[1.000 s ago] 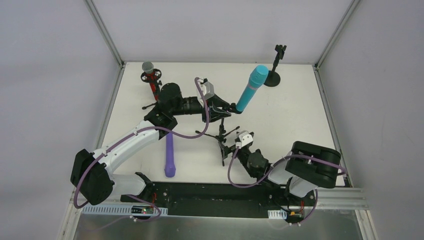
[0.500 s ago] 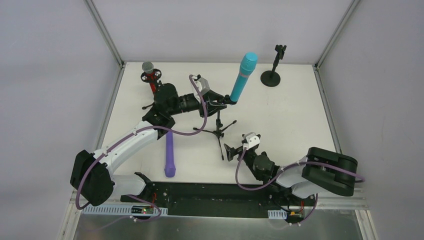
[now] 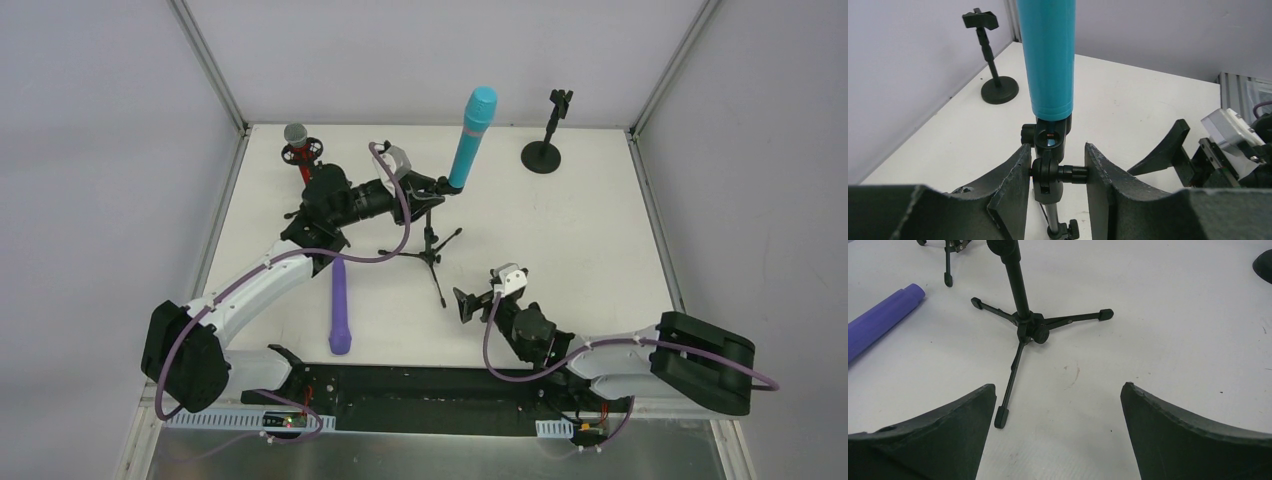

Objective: Attach the microphones to the stand

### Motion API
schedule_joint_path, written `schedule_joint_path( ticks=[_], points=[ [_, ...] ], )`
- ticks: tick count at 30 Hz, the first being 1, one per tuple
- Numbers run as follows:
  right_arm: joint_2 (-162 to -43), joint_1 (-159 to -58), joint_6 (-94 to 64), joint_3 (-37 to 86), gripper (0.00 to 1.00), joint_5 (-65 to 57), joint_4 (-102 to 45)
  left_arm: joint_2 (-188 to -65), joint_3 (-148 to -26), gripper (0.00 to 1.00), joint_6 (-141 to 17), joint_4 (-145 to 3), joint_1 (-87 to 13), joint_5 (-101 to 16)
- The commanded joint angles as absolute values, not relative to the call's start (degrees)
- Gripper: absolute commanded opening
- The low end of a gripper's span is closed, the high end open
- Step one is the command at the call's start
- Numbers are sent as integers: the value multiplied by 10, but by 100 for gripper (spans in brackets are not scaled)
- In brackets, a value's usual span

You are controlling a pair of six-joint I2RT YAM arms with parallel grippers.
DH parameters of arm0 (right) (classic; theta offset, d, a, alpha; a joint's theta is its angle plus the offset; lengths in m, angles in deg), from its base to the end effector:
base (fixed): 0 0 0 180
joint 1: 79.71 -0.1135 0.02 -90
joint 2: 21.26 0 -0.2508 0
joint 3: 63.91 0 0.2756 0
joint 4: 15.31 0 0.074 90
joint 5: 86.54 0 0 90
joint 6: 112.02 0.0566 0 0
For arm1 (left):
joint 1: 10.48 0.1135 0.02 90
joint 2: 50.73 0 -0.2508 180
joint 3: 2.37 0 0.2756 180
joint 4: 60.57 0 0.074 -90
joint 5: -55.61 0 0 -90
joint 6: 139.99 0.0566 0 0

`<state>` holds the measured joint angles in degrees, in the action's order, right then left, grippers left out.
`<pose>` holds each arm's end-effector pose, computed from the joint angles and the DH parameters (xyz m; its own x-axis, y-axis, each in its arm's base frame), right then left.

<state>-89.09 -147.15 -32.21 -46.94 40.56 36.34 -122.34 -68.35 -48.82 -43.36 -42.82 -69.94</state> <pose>0.1153 0.1886 0.1336 0.0946 -0.1401 -0.9856 -0.4962 0.8516 -0.1687 0.2635 -0.2058 0.3486 0.1883 -0.0995 -0.9771 0.9128 0.3848 0.1367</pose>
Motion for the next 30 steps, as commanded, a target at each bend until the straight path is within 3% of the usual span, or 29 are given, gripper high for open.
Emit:
schedule_joint_path(
  ticks=[1, 8, 30],
  points=[
    [-844, -1474, -305, -460, 99, 417, 304, -1226, -677, 0, -459, -387, -404, -665],
    [-799, -1475, -287, -447, 99, 418, 218, -1254, -693, 0, -482, -365, -359, -668],
    [-824, -1475, -270, -423, 99, 416, 175, -1305, -740, 0, -463, -386, -242, -744]
  ],
)
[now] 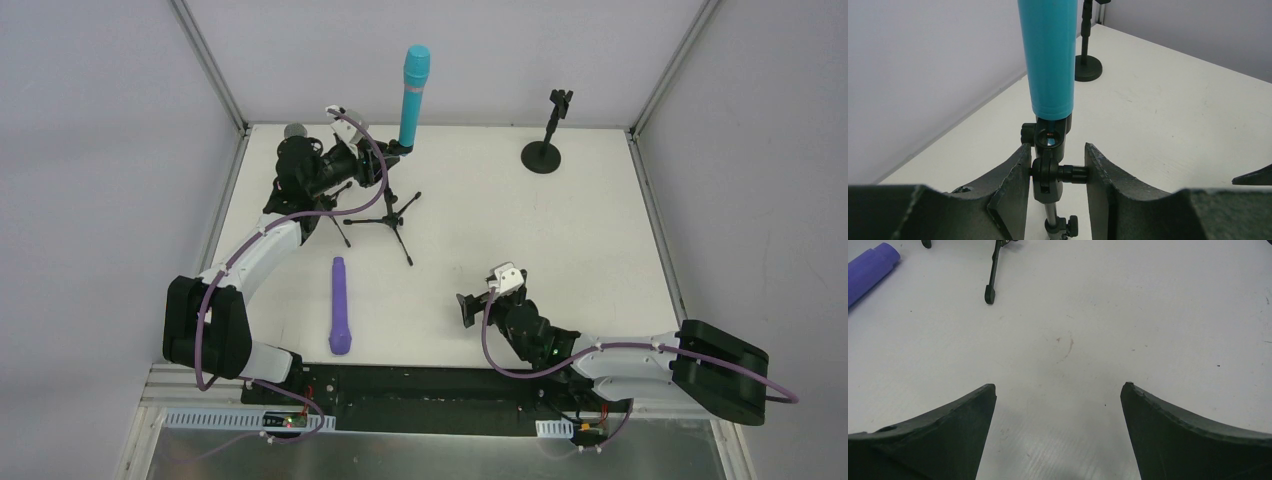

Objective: Attach the microphones to the stand

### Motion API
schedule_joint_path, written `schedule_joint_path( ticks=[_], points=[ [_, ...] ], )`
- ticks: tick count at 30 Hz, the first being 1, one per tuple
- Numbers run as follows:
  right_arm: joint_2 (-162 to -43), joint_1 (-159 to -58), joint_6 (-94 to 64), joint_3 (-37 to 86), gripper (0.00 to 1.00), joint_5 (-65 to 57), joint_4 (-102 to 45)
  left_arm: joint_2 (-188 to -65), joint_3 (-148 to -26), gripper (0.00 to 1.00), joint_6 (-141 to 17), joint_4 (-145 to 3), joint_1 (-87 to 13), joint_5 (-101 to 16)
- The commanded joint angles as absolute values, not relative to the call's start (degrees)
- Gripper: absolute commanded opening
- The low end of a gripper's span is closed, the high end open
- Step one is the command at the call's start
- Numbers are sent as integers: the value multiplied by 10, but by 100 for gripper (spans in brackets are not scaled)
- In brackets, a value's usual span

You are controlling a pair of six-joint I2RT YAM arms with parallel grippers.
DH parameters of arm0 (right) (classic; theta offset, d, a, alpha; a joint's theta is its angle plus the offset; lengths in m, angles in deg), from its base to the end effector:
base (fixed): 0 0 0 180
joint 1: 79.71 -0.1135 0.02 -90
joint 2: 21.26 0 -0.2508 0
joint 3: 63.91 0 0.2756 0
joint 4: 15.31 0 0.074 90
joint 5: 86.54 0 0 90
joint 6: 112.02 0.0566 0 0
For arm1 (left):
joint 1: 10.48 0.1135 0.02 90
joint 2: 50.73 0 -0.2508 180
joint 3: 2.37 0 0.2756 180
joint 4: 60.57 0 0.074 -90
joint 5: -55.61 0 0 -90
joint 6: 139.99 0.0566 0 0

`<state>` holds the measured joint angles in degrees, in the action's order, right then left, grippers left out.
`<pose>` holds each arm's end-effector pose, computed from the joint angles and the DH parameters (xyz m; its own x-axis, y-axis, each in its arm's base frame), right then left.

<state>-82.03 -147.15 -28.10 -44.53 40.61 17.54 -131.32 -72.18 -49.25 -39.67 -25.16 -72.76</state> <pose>0.1168 0.1920 0.1325 -0.0030 -0.2272 -0.9739 -0.5101 0.8380 -0.1939 0.3454 -0.1268 0.3302 0.1802 -0.0367 -0.9830 0.7876 0.6041 0.1218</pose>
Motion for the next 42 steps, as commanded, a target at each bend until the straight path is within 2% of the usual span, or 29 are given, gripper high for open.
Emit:
schedule_joint_path(
  ticks=[1, 9, 11, 15, 21, 27, 35, 42],
  points=[
    [-825, -1474, -270, -423, 99, 418, 175, -1307, -741, 0, -464, -386, -242, -750],
    [-828, -1474, -268, -421, 99, 414, 173, -1308, -745, 2, -474, -385, -240, -753],
    [-830, -1475, -268, -420, 99, 413, 172, -1307, -742, 11, -476, -382, -239, -753],
    [-831, -1474, -268, -417, 99, 411, 170, -1304, -741, 21, -480, -379, -235, -750],
    [-834, -1475, -270, -412, 99, 410, 169, -1304, -739, 52, -492, -369, -231, -751],
    [-838, -1474, -272, -408, 99, 409, 167, -1296, -726, 74, -498, -349, -227, -739],
    [-844, -1475, -270, -396, 99, 402, 147, -1263, -705, 91, -522, -323, -227, -719],
    [-858, -1461, -267, -337, 99, 328, 47, -1205, -667, 97, -540, -311, -231, -698]
  ],
)
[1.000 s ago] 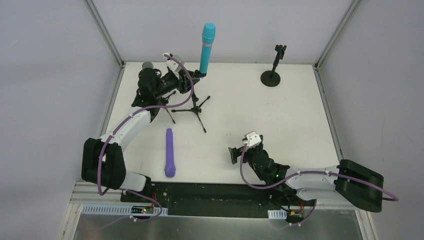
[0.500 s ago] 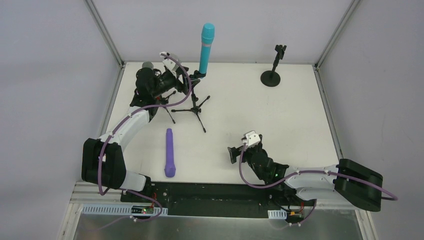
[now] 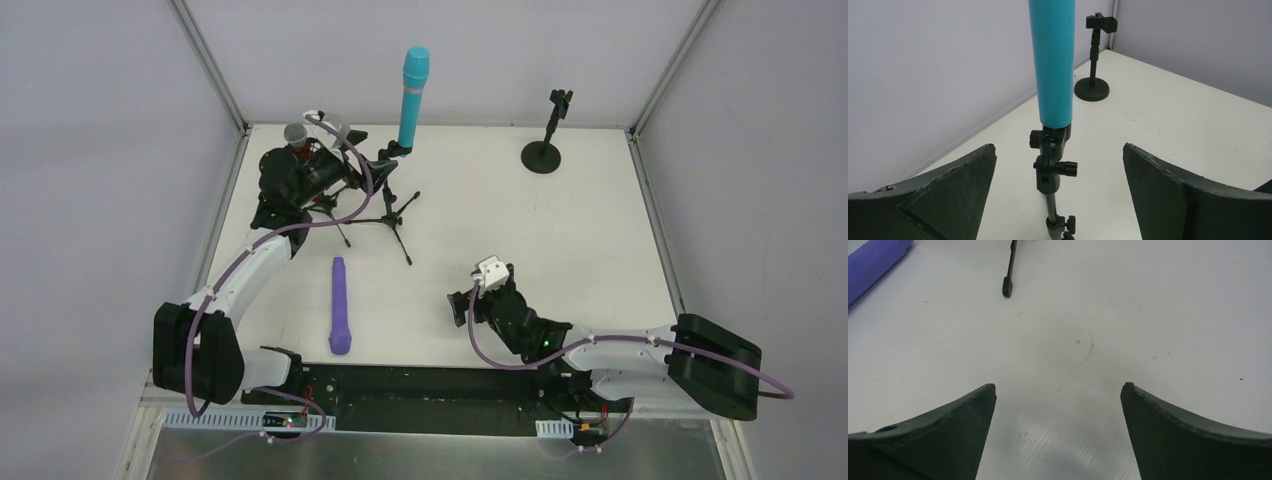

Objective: Attach the microphones to the stand

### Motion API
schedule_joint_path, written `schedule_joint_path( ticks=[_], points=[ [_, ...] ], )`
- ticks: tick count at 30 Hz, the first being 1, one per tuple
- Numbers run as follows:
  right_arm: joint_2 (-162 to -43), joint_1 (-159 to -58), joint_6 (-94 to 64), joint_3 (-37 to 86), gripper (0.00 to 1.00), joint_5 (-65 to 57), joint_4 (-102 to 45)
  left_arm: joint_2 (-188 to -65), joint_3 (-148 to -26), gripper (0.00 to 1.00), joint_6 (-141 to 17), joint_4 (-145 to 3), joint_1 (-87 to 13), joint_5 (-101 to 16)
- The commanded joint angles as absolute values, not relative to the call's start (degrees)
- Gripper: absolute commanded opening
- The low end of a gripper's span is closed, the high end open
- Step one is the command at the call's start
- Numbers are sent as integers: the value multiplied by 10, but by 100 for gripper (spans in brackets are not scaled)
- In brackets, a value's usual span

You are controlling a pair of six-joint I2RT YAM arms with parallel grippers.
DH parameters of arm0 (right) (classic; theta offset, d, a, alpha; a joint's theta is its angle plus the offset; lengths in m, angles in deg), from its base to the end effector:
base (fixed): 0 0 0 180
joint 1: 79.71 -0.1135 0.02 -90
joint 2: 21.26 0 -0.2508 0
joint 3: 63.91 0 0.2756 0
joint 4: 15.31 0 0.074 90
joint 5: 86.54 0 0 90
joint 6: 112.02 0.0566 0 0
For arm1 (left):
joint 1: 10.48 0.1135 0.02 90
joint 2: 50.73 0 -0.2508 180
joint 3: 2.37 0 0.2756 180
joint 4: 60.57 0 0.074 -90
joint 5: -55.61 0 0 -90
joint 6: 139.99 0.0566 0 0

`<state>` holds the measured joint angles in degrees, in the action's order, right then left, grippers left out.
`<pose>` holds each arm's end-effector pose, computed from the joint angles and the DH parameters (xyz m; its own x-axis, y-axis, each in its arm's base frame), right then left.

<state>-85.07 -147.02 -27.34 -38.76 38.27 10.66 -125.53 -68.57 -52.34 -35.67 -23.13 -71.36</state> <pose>0.1232 0.2108 0.1399 -0.0341 -0.2788 -0.9597 -0.5482 0.8082 -0.2153 0.3254 -0.1079 0.3478 0.2434 -0.0882 -0.9659 0.7488 0.6501 0.1293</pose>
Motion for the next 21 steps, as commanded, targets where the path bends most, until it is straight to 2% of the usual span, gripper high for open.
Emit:
schedule_joint_path(
  ticks=[1, 9, 14, 21],
  points=[
    [-860, -1456, -265, -323, 99, 311, 25, -1196, -662, 98, -539, -310, -232, -696],
    [-863, -1382, -227, -226, 99, 189, -120, -1146, -644, 99, -471, -355, -287, -714],
    [-855, -1305, -163, -159, 99, 155, -225, -1136, -652, 99, -362, -467, -379, -703],
    [-864, -1187, -106, -62, 99, 150, -338, -1191, -654, 99, -324, -515, -500, -650]
  ],
)
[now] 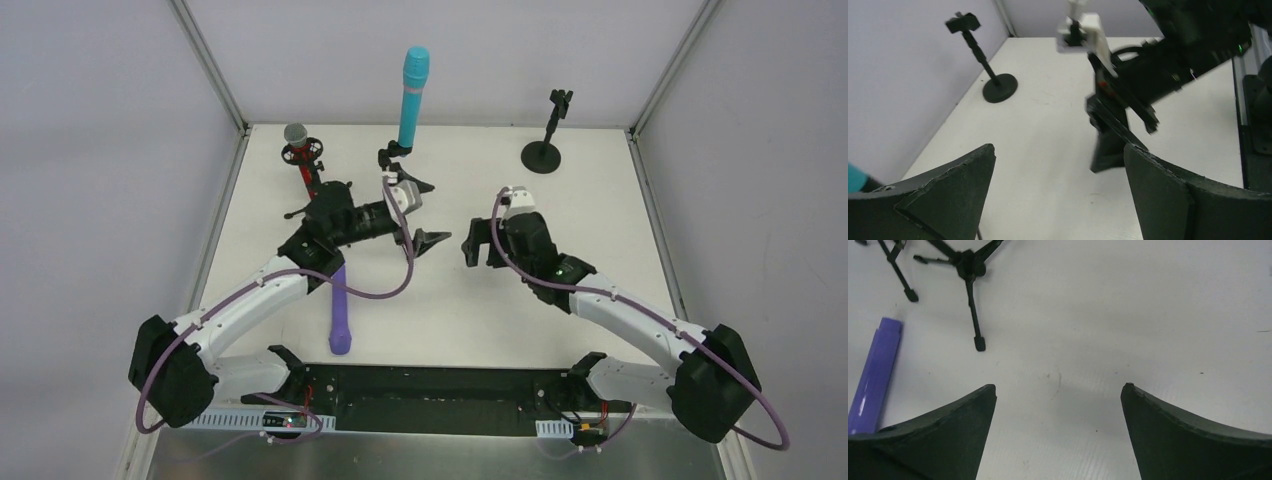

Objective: Attach the microphones to the stand

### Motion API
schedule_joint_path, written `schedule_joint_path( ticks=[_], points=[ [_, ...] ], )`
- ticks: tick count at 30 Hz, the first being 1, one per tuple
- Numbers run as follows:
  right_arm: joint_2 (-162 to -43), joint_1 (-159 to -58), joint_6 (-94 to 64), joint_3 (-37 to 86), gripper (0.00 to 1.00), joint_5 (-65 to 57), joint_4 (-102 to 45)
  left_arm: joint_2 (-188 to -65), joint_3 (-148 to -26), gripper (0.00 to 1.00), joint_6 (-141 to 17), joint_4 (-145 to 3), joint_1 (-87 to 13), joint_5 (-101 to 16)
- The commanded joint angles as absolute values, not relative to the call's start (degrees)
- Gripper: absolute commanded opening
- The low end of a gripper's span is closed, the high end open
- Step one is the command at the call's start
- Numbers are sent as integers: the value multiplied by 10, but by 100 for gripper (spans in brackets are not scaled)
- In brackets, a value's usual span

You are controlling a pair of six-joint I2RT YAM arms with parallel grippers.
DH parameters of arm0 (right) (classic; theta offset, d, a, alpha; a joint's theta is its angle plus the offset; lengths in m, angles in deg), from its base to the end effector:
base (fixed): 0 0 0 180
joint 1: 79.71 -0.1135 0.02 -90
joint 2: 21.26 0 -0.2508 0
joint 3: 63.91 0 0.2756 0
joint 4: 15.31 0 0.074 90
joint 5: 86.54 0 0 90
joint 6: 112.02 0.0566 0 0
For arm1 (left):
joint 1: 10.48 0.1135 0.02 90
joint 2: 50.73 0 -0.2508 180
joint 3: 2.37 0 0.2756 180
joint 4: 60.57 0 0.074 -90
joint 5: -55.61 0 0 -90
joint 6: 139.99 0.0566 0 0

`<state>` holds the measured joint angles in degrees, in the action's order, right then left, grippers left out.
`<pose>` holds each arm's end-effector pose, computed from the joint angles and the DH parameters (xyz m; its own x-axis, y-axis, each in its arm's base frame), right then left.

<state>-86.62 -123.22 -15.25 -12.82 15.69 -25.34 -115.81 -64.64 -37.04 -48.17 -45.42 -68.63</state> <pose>0.2261 0.1981 0.2203 -0.3592 -0.1821 -0.9153 -0.4939 0.8692 0.0209 0.2348 -0.2029 0.3476 0.3411 -0.0123 -0.9399 0.8740 0.3722 0.3123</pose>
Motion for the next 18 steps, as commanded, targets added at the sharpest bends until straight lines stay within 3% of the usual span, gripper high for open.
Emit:
schedule_joint_path(
  ticks=[1, 8, 18],
  points=[
    [-869, -1174, -107, -47, 99, 155, -356, -1204, -656, 99, -324, -519, -514, -639],
    [-907, -1062, -97, 54, 99, 177, -419, -1340, -699, 99, -489, -517, -552, -601],
    [-1067, -957, -136, 259, 99, 245, -475, -1399, -735, 99, -531, -577, -559, -561]
  ],
)
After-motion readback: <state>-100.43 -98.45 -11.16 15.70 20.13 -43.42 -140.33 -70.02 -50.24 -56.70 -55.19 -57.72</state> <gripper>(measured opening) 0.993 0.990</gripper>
